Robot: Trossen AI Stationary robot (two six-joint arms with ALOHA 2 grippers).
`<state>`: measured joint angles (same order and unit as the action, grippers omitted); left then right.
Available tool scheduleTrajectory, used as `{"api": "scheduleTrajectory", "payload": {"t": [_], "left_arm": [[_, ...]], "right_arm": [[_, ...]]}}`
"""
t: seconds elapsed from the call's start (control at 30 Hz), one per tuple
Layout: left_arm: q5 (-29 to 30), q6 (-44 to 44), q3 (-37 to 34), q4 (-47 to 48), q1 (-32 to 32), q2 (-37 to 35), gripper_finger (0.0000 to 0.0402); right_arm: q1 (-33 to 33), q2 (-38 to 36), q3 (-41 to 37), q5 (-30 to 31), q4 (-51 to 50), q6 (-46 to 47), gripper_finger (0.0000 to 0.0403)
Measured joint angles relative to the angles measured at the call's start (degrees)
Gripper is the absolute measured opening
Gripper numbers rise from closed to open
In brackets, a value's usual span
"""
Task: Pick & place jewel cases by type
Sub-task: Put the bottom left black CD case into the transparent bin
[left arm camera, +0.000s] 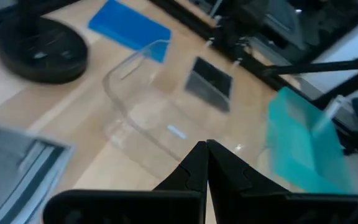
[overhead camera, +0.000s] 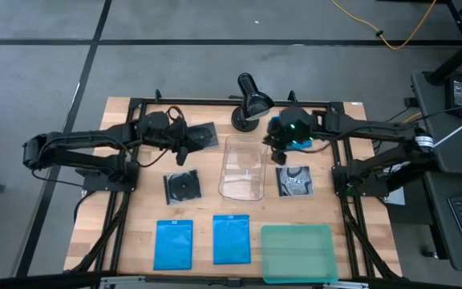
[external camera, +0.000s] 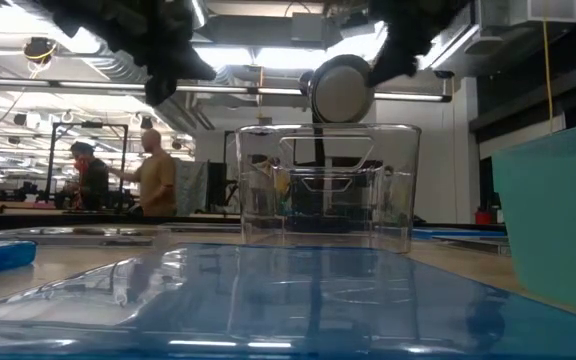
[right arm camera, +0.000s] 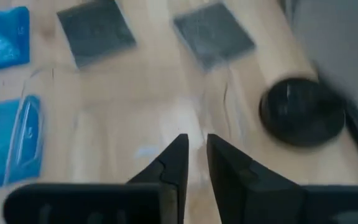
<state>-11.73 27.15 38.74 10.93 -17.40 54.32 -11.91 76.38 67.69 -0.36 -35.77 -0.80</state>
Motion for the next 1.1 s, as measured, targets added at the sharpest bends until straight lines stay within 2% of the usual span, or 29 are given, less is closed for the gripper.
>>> {"api": "scheduleTrajectory", "payload": {"t": [0.1,0.23,0.4,0.57,0.73,0.83,0.93,1.1], "left_arm": [[0.23,0.11,0.00,3.85,-1.56,-0.41,0.0000],[0.24,0.59,0.00,6.50,-2.87,-0.46,0.0000],[0.22,0.79,0.00,7.15,-3.49,-0.52,0.0000],[0.22,0.32,-0.02,7.55,-3.49,-1.01,0.0000],[0.24,-2.03,-0.02,7.60,-3.49,-1.24,0.0000],[0.16,-3.56,-0.02,7.87,-4.26,-1.24,0.0000],[0.17,-4.78,-0.03,8.80,-5.49,-1.24,0.0000],[-0.30,-6.51,-0.04,9.29,-7.77,-1.24,0.0000]], "right_arm": [[-2.39,6.66,5.56,-4.25,0.94,-4.56,0.0064],[-4.37,16.76,16.71,-8.62,-0.49,-12.46,0.0064],[-4.97,27.54,34.26,-8.96,-7.15,-19.92,0.0064],[-4.97,33.52,47.27,-8.98,-16.78,-21.72,0.0064],[-3.77,34.95,52.09,-11.44,-18.91,-21.77,0.0064],[-2.31,34.91,52.53,-12.00,-15.59,-22.10,0.0064],[-1.47,35.28,52.53,-15.38,-11.78,-22.16,0.0064],[-0.99,38.85,52.60,-17.83,-2.13,-21.97,0.0064]]}}
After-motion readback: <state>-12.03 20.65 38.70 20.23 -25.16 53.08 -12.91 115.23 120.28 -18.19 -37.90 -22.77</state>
